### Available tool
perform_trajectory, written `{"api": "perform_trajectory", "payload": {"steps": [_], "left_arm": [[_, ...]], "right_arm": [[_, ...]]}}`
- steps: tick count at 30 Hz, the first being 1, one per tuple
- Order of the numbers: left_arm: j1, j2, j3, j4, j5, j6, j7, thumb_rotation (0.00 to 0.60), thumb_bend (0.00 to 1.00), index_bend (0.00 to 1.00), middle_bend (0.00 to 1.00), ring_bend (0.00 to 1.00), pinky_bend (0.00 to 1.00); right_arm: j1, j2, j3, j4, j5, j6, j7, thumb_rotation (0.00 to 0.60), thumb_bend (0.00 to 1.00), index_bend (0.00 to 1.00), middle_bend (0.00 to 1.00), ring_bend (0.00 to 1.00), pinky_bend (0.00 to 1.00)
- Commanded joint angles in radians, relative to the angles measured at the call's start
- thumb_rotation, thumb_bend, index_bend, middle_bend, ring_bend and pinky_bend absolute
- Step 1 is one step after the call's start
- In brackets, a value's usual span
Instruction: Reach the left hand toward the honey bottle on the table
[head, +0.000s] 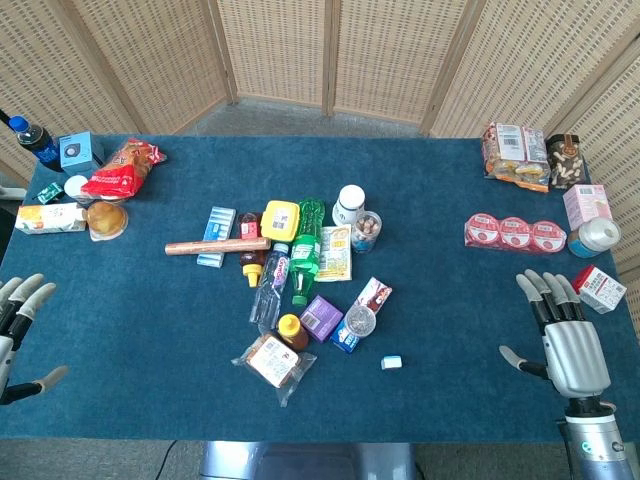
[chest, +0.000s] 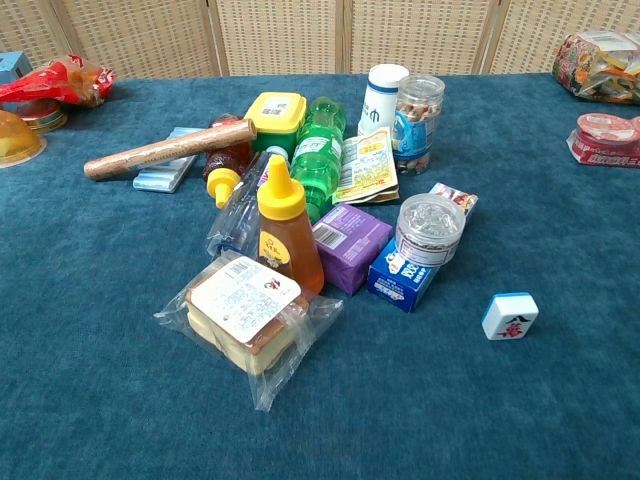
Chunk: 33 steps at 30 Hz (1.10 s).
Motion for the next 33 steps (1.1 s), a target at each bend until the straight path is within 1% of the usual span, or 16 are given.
{"api": "perform_trajectory", "payload": {"steps": [1,6,9,12,15,20,28,33], "left_arm": [[-0.002,-0.001,0.001,0.001,-0.003,-0.006,-0.001,0.6,0.0,0.09,0.0,0.0,0.0],[-0.006,-0.007,0.002,0.006,-0.005,-0.015,-0.002,0.6,0.0,0.09,0.0,0.0,0.0],[-0.019,-0.02,0.0,0.017,-0.014,-0.037,-0.009,0.6,0.0,0.09,0.0,0.0,0.0],[-0.044,-0.046,-0.009,0.04,-0.023,-0.069,-0.045,0.6,0.0,0.1,0.0,0.0,0.0],[-0.08,-0.079,-0.024,0.071,-0.038,-0.11,-0.108,0.6,0.0,0.1,0.0,0.0,0.0],[-0.153,-0.141,-0.05,0.124,-0.086,-0.211,-0.185,0.6,0.0,0.1,0.0,0.0,0.0],[-0.285,-0.27,-0.083,0.231,-0.101,-0.365,-0.26,0.6,0.0,0.08,0.0,0.0,0.0],[-0.359,-0.339,-0.102,0.264,-0.118,-0.445,-0.267,0.6,0.0,0.07,0.0,0.0,0.0]], "right_arm": [[0.0,0.001,-0.001,-0.001,-0.001,-0.001,-0.001,0.6,0.0,0.0,0.0,0.0,0.0],[0.0,0.002,-0.003,-0.002,-0.003,-0.003,-0.002,0.6,0.0,0.0,0.0,0.0,0.0],[0.0,0.0,-0.002,-0.004,-0.002,-0.003,-0.004,0.6,0.0,0.0,0.0,0.0,0.0],[-0.001,0.0,-0.002,-0.008,-0.003,-0.003,-0.006,0.6,0.0,0.0,0.0,0.0,0.0],[-0.001,0.001,-0.005,-0.008,-0.002,-0.007,-0.014,0.6,0.0,0.0,0.0,0.0,0.0],[0.0,-0.003,-0.01,-0.009,0.001,-0.018,-0.028,0.6,0.0,0.0,0.0,0.0,0.0],[0.003,-0.011,-0.013,-0.01,0.003,-0.03,-0.051,0.6,0.0,0.0,0.0,0.0,0.0],[0.004,-0.012,-0.013,-0.009,0.007,-0.033,-0.049,0.6,0.0,0.0,0.0,0.0,0.0]]}}
